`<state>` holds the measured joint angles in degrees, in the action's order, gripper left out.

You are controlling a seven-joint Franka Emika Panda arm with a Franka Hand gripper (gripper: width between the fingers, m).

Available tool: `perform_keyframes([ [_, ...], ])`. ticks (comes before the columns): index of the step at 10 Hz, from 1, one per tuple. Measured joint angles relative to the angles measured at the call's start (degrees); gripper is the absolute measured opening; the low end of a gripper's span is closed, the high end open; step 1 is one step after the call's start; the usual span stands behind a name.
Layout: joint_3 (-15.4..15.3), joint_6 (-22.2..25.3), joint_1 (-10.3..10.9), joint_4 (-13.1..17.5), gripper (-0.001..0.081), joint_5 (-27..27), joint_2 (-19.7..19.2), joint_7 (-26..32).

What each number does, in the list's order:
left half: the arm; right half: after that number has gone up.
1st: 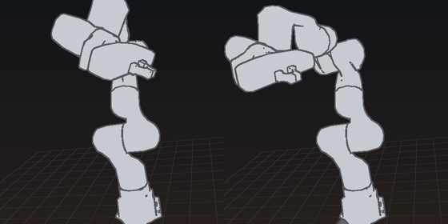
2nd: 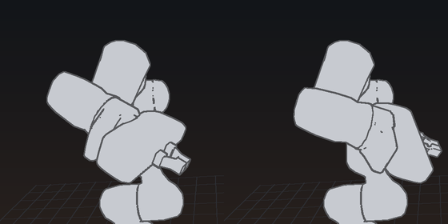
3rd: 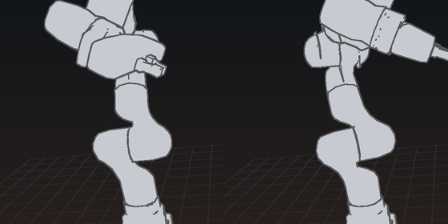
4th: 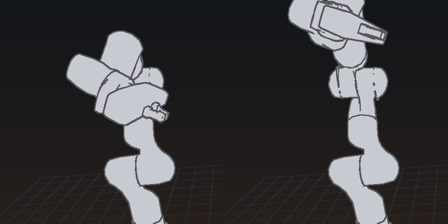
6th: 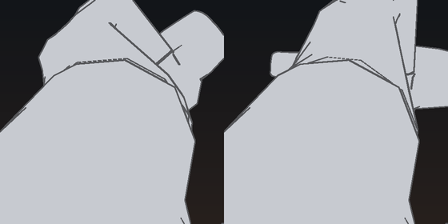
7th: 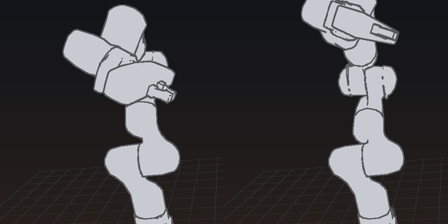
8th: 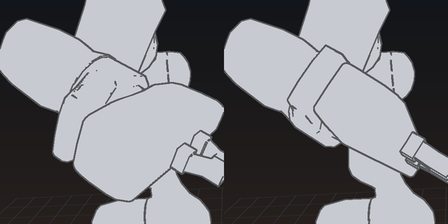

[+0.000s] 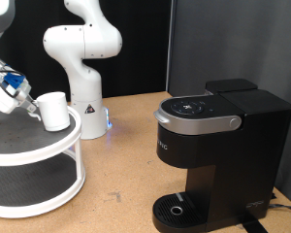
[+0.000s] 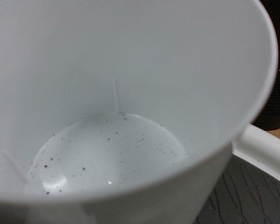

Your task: Make a cup of coffee with the keurig machine

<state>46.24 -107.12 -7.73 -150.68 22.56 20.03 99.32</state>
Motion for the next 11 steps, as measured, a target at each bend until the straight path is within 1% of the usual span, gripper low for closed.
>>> perform_keyframes([
  [1, 0.0, 0.1, 0.0, 0.1, 0.0069, 0.3, 0.0, -0.1],
  [3, 0.0, 2.8, -0.1, 0.9, 0.0069, 1.1, 0.2, -1.2],
  [5, -0.1, 6.9, -0.1, 2.4, 0.0069, 2.4, 1.1, -4.4],
  [7, -1.1, 9.2, -0.1, 3.4, 0.0069, 3.6, 2.9, -8.7],
  [9, -3.5, 9.1, -0.1, 3.7, 0.0069, 3.6, 4.8, -14.5],
  [11, -7.0, 7.1, 0.0, 3.9, 0.0069, 3.3, 5.2, -18.8],
])
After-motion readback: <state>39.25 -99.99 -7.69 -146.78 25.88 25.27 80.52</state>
